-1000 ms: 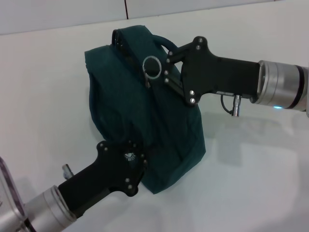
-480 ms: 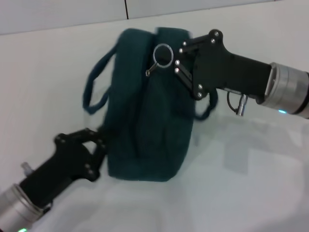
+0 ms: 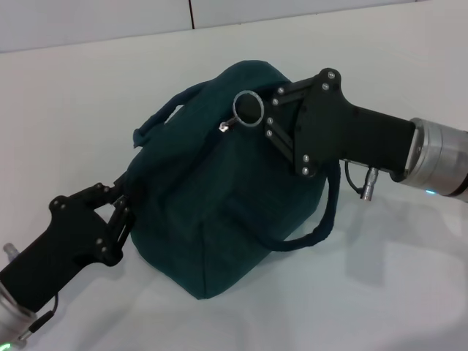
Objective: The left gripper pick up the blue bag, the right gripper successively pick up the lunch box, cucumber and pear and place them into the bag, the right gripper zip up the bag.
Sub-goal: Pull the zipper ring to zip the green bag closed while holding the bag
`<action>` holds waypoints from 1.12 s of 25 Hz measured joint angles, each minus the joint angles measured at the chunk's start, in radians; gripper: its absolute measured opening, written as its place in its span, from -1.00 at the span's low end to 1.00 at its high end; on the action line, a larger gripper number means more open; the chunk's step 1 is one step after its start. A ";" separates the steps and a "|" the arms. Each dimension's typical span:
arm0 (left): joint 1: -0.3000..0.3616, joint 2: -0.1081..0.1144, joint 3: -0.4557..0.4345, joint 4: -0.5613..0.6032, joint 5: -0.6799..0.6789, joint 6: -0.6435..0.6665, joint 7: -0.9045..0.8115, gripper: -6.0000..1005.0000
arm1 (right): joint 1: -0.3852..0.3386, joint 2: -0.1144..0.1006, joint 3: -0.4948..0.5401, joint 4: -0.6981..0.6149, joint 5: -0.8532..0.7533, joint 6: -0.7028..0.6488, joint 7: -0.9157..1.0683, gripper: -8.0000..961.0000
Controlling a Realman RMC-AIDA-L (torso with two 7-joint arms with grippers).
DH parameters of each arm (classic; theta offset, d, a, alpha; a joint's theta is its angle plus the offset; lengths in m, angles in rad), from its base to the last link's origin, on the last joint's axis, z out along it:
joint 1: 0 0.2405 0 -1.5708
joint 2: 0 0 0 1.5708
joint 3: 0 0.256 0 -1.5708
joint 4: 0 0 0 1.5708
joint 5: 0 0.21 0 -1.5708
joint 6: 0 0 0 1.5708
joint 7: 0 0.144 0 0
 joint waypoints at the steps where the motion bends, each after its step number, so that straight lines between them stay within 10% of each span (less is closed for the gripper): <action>1: 0.003 0.000 0.000 -0.003 0.001 0.017 0.000 -0.84 | -0.001 0.000 0.000 0.000 0.000 -0.003 -0.004 -0.95; 12: -0.008 -0.003 -0.008 0.001 -0.038 0.101 -0.075 -0.44 | -0.012 0.000 -0.001 -0.003 0.001 -0.019 -0.024 -0.95; 22: -0.086 -0.008 0.001 0.004 -0.029 0.061 -0.161 0.34 | -0.016 0.000 -0.001 -0.004 0.001 -0.034 -0.025 -0.95; 28: -0.070 -0.008 0.002 0.004 -0.024 0.059 -0.080 0.24 | -0.023 0.000 -0.009 -0.002 0.020 -0.034 -0.025 -0.95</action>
